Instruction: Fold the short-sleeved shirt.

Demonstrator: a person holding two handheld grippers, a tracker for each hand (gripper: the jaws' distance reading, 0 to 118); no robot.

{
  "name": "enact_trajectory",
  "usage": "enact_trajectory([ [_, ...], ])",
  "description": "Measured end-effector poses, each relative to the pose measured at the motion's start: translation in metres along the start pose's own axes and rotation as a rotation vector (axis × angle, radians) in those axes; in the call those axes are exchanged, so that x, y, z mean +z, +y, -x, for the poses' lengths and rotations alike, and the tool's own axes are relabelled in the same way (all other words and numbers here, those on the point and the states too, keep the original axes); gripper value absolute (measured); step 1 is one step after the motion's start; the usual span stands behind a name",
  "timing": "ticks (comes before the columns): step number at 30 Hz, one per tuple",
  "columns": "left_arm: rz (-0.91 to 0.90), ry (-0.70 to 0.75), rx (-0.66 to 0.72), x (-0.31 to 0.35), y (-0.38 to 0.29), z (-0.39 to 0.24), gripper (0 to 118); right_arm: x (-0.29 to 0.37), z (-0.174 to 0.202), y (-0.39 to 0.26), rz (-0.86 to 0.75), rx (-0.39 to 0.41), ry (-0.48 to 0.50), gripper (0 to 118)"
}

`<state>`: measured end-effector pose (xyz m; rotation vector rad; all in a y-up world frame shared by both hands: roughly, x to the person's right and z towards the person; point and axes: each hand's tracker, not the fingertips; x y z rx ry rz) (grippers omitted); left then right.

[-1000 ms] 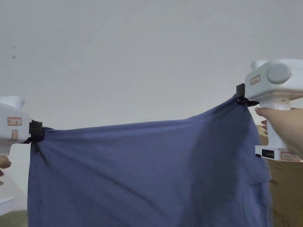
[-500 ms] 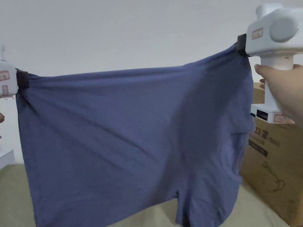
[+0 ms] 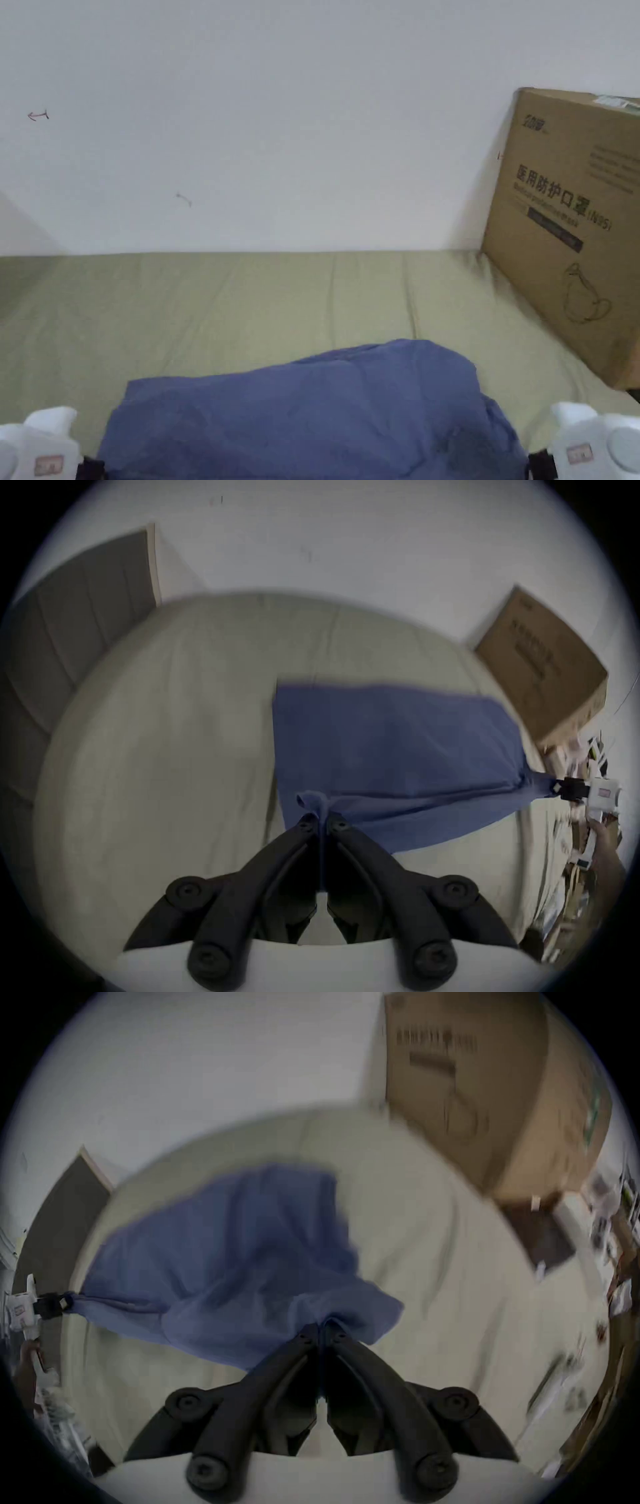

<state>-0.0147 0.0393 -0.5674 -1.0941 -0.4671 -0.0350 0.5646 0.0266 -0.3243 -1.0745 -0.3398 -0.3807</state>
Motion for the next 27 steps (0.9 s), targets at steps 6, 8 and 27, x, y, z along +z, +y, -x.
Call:
enact_trajectory([
  [6,0.065,-0.054,0.061,0.043,-0.11,0.02,2,0.04,-0.038,-0.127,0.081,-0.048,0.116,1],
  [8,0.085,-0.069,0.045,0.059,-0.135,0.019,2,0.063,-0.042,-0.153,0.103,-0.046,0.11,1],
  [27,0.197,-0.056,0.015,0.132,-0.233,0.019,19,0.12,-0.034,-0.238,0.242,0.115,0.028,13],
])
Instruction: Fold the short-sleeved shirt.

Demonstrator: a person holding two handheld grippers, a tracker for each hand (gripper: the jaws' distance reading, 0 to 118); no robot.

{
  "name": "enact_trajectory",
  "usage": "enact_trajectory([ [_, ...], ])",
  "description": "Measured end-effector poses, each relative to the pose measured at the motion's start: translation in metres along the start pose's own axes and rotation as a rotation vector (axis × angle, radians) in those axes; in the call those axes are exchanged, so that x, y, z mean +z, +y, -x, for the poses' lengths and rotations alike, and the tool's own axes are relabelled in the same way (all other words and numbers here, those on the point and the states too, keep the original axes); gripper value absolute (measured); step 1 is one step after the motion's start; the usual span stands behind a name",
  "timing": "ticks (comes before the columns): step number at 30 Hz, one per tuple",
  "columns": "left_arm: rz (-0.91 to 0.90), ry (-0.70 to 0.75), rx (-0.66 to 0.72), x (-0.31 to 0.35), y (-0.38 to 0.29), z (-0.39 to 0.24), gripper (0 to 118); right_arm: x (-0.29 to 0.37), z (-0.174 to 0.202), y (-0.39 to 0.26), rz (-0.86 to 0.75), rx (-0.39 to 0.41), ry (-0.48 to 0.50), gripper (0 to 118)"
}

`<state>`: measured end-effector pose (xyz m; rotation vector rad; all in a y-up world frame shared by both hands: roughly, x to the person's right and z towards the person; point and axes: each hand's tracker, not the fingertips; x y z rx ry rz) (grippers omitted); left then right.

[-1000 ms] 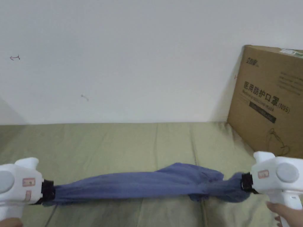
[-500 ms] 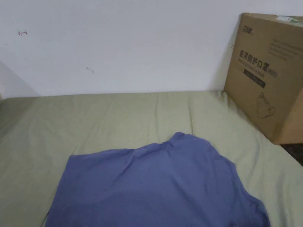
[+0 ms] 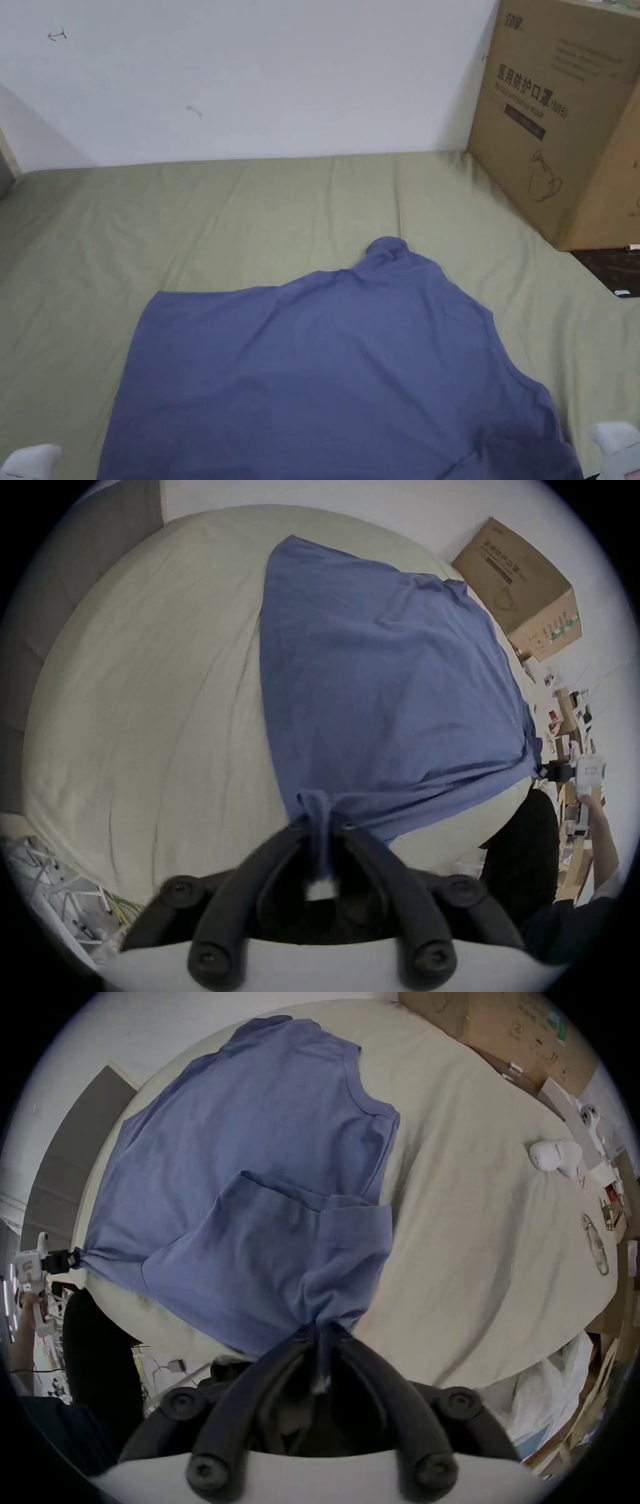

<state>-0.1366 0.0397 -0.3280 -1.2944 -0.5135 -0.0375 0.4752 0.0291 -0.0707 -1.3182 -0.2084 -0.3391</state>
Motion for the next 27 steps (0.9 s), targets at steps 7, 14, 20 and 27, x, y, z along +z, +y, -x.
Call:
enact_trajectory([
  [7,-0.128,0.007,0.112,0.029,-0.015,0.014,94,0.013,0.025,-0.012,-0.062,0.04,-0.169,113],
  [14,-0.419,0.067,0.116,0.08,-0.006,-0.024,102,0.058,0.069,0.004,-0.342,-0.124,-0.011,113],
  [20,-0.421,0.049,0.077,0.086,-0.009,-0.065,3,0.077,0.12,0.012,-0.507,-0.043,0.111,0],
  [27,-0.3,0.022,0.124,0.071,-0.019,-0.057,0,0.083,0.131,0.006,-0.517,-0.022,0.153,0],
])
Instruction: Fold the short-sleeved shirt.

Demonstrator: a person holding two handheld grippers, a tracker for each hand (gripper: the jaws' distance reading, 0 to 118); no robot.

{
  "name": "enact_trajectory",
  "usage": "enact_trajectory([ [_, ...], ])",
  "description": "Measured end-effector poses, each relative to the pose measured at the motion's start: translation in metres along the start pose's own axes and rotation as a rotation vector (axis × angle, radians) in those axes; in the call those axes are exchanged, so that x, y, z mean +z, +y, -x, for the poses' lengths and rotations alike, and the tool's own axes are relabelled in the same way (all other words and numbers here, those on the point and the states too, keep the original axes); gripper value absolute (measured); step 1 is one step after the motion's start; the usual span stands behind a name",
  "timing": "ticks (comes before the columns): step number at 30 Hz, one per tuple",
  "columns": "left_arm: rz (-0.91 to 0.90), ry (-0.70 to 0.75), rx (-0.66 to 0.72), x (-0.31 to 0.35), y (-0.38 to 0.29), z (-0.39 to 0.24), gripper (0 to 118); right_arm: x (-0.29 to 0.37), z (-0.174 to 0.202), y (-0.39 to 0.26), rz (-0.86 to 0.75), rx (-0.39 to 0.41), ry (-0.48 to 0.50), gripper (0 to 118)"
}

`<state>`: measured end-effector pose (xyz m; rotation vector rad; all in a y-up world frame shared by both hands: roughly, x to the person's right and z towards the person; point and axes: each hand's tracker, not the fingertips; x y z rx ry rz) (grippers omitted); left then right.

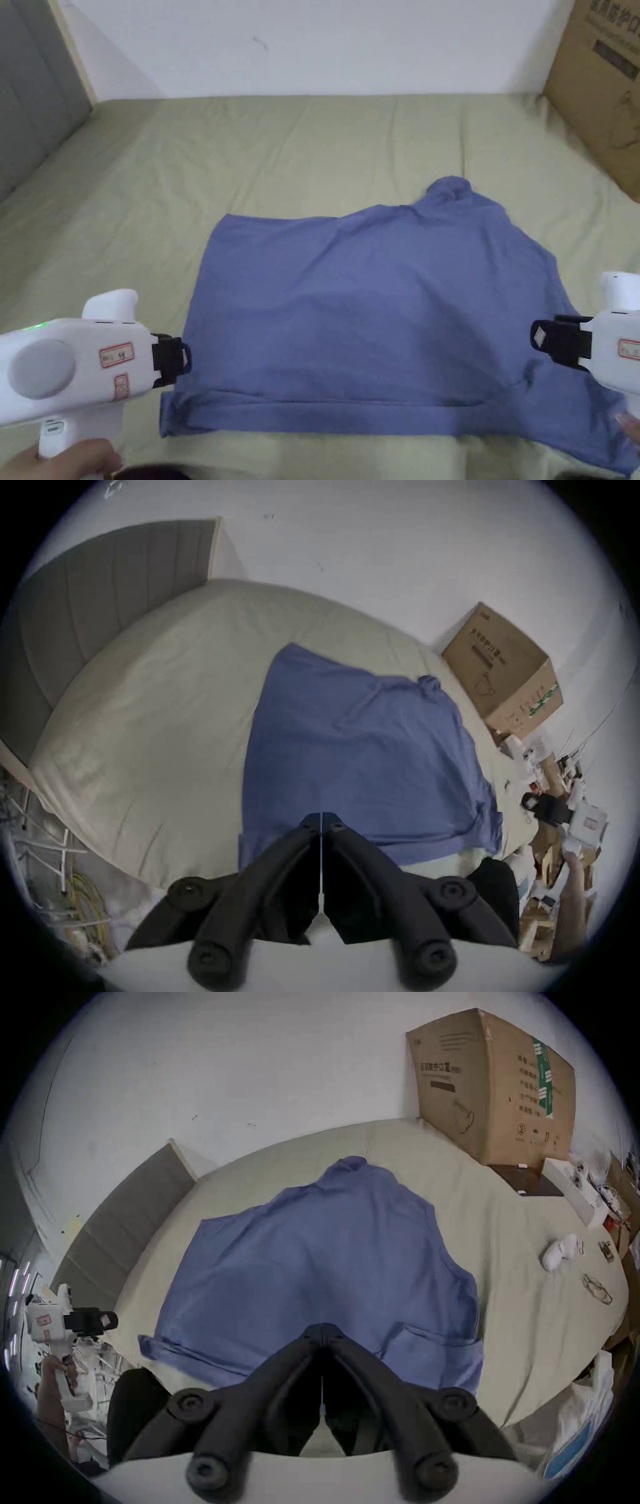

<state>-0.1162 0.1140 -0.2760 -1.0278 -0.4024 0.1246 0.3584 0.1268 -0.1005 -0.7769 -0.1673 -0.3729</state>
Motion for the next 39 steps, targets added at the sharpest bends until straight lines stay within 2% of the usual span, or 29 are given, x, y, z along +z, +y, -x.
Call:
enact_trajectory([
  [2,0.061,0.056,-0.028,-0.013,0.003,0.01,1,0.002,-0.009,0.002,-0.003,-0.016,0.004,0],
  [3,0.079,0.074,-0.032,-0.019,0.003,0.016,8,0.002,-0.012,0.002,-0.006,-0.041,0.007,0],
  [4,0.099,0.104,-0.037,-0.028,0.005,0.019,35,0.002,-0.016,0.002,-0.006,-0.068,0.011,0],
  [5,0.14,0.129,-0.053,-0.04,0.004,0.024,88,0.001,-0.021,0.001,-0.002,-0.091,0.012,0],
  [6,0.152,0.127,-0.066,-0.049,0.002,0.027,106,0.0,-0.024,0.0,0.007,-0.105,0.013,0],
  [11,0.248,0.114,-0.152,-0.085,-0.001,0.032,101,-0.009,-0.029,-0.011,0.077,-0.09,-0.008,0],
  [12,0.27,0.1,-0.16,-0.089,-0.001,0.03,92,-0.011,-0.029,-0.013,0.082,-0.087,-0.017,0],
  [13,0.287,0.077,-0.154,-0.09,-0.002,0.031,68,-0.013,-0.033,-0.015,0.086,-0.088,-0.025,0],
  [14,0.29,0.065,-0.148,-0.089,-0.002,0.033,14,-0.013,-0.035,-0.017,0.091,-0.092,-0.031,0],
  [15,0.28,0.069,-0.141,-0.09,-0.004,0.034,2,-0.014,-0.038,-0.018,0.096,-0.098,-0.036,0],
  [20,0.184,0.039,-0.081,-0.062,-0.009,0.034,2,-0.012,-0.065,-0.024,0.117,-0.141,-0.067,0],
  [21,0.179,0.03,-0.071,-0.057,-0.01,0.037,2,-0.012,-0.074,-0.026,0.128,-0.158,-0.088,7],
  [23,0.167,0.017,-0.068,-0.048,-0.014,0.04,2,-0.017,-0.089,-0.028,0.222,-0.196,-0.143,67],
  [24,0.157,0.016,-0.074,-0.04,-0.018,0.03,2,-0.022,-0.096,-0.032,0.265,-0.193,-0.18,82],
  [25,0.143,0.015,-0.084,-0.036,-0.019,0.03,2,-0.028,-0.105,-0.037,0.304,-0.179,-0.215,82],
  [26,0.122,0.017,-0.098,-0.032,-0.02,0.029,2,-0.03,-0.109,-0.042,0.323,-0.151,-0.248,108],
  [27,0.108,0.023,-0.106,-0.029,-0.02,0.028,2,-0.031,-0.111,-0.044,0.323,-0.127,-0.256,115],
  [31,0.074,0.02,-0.12,-0.016,-0.022,0.015,2,-0.05,-0.128,-0.057,0.464,-0.083,-0.235,114],
  [32,0.068,0.022,-0.129,-0.015,-0.022,0.01,2,-0.053,-0.128,-0.059,0.482,-0.066,-0.215,113],
  [33,0.068,0.028,-0.14,-0.015,-0.023,0.008,2,-0.057,-0.128,-0.06,0.499,-0.052,-0.198,106],
  [34,0.069,0.036,-0.15,-0.015,-0.024,0.007,2,-0.059,-0.128,-0.06,0.507,-0.039,-0.186,90],
  [35,0.073,0.044,-0.16,-0.016,-0.026,0.006,2,-0.061,-0.127,-0.06,0.518,-0.04,-0.172,54],
  [36,0.08,0.046,-0.165,-0.019,-0.026,0.005,2,-0.062,-0.126,-0.06,0.515,-0.039,-0.174,39],
  [37,0.084,0.048,-0.166,-0.019,-0.028,0.005,2,-0.056,-0.118,-0.059,0.507,-0.007,-0.19,38],
  [39,0.086,0.05,-0.166,-0.018,-0.032,0.005,2,-0.052,-0.114,-0.055,0.501,0.09,-0.21,19],
])
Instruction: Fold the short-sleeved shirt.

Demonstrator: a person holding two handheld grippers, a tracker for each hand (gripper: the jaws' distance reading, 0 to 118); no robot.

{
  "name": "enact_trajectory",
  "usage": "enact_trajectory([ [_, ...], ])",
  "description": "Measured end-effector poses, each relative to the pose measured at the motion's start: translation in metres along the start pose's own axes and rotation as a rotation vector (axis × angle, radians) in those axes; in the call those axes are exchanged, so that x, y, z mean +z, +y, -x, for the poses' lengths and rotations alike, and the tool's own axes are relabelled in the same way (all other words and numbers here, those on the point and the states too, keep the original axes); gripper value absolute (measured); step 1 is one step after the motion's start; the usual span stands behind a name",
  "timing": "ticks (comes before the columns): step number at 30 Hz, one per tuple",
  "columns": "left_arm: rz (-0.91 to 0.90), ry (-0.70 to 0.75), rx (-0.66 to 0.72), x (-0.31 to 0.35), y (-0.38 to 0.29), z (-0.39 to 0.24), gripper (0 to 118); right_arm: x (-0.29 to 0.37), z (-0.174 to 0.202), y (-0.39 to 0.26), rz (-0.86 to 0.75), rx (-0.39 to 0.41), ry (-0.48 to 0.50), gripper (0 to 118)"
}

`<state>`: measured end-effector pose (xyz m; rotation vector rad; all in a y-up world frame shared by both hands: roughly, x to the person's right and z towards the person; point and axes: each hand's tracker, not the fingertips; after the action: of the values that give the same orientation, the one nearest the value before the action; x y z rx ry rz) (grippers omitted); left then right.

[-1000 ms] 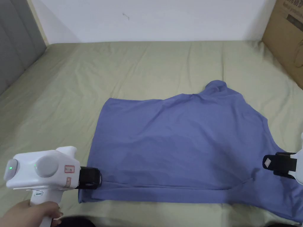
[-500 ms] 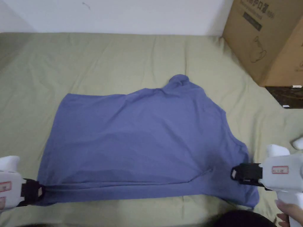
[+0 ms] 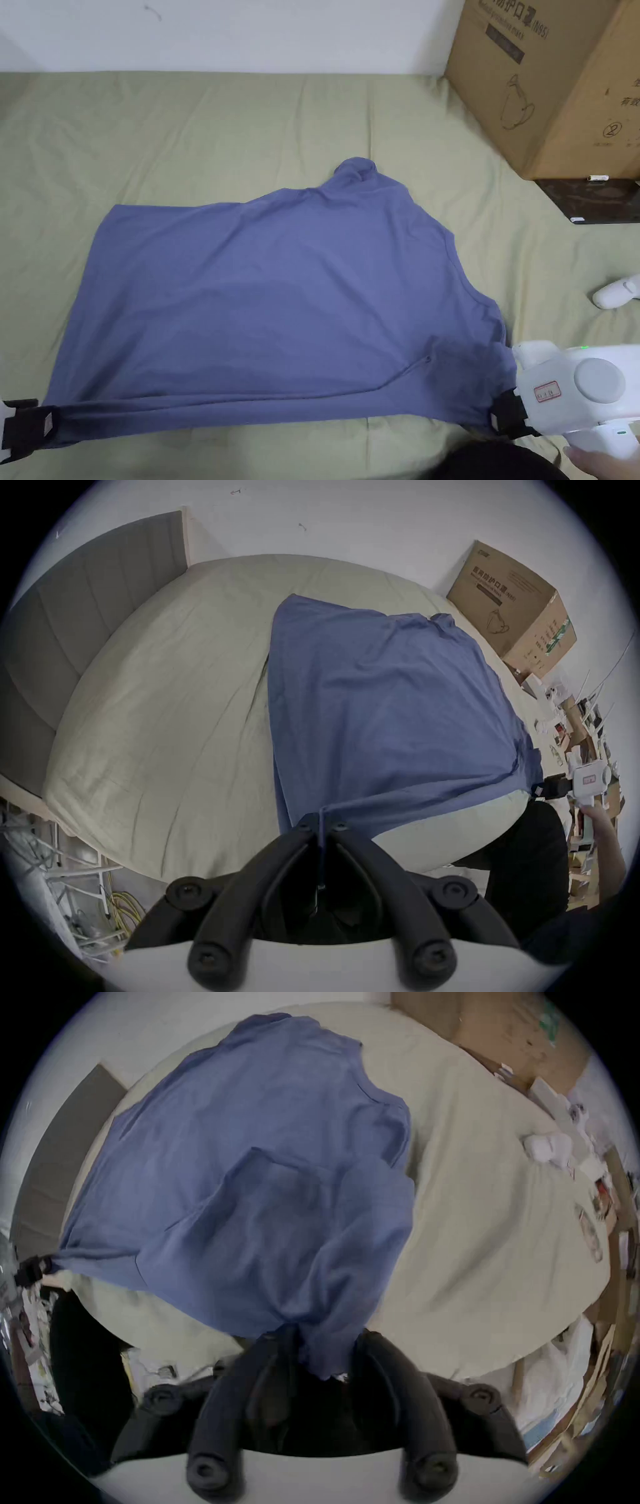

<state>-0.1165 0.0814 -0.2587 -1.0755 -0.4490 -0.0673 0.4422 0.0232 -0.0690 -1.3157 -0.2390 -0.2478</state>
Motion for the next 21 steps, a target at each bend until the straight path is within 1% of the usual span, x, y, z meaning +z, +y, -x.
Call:
enact_trajectory([
  [1,-0.002,0.0,0.002,0.0,-0.001,0.0,2,0.002,-0.001,-0.001,-0.013,0.009,-0.02,9],
  [2,-0.007,-0.003,0.006,0.001,-0.002,0.001,2,0.007,-0.001,-0.005,-0.03,-0.005,0.001,4],
  [3,-0.011,-0.007,0.011,0.002,-0.004,0.001,2,0.011,-0.004,-0.006,-0.061,-0.038,0.058,4],
  [4,-0.013,-0.007,0.015,0.002,-0.005,0.001,2,0.016,-0.008,-0.006,-0.077,-0.082,0.08,3],
  [6,-0.015,-0.007,0.022,0.002,-0.004,0.004,2,0.03,-0.012,-0.009,-0.124,-0.117,0.084,3],
  [10,-0.036,-0.009,0.022,0.006,0.0,0.005,2,0.057,-0.015,-0.006,-0.215,-0.145,0.121,3],
  [13,-0.084,-0.003,0.013,0.014,0.014,0.002,2,0.076,-0.019,0.008,-0.288,-0.176,0.143,3],
  [14,-0.106,-0.002,0.014,0.016,0.02,0.002,2,0.087,-0.011,0.014,-0.301,-0.186,0.145,3],
  [16,-0.144,-0.014,0.032,0.02,0.036,0.002,2,0.096,-0.012,0.031,-0.33,-0.21,0.143,3],
  [18,-0.149,-0.032,0.059,0.016,0.058,0.005,2,0.1,-0.013,0.056,-0.344,-0.218,0.152,3],
  [20,-0.142,-0.04,0.066,0.002,0.082,0.009,2,0.097,-0.012,0.085,-0.34,-0.212,0.155,3],
  [21,-0.141,-0.039,0.066,-0.007,0.094,0.011,2,0.093,-0.01,0.1,-0.341,-0.2,0.141,3],
])
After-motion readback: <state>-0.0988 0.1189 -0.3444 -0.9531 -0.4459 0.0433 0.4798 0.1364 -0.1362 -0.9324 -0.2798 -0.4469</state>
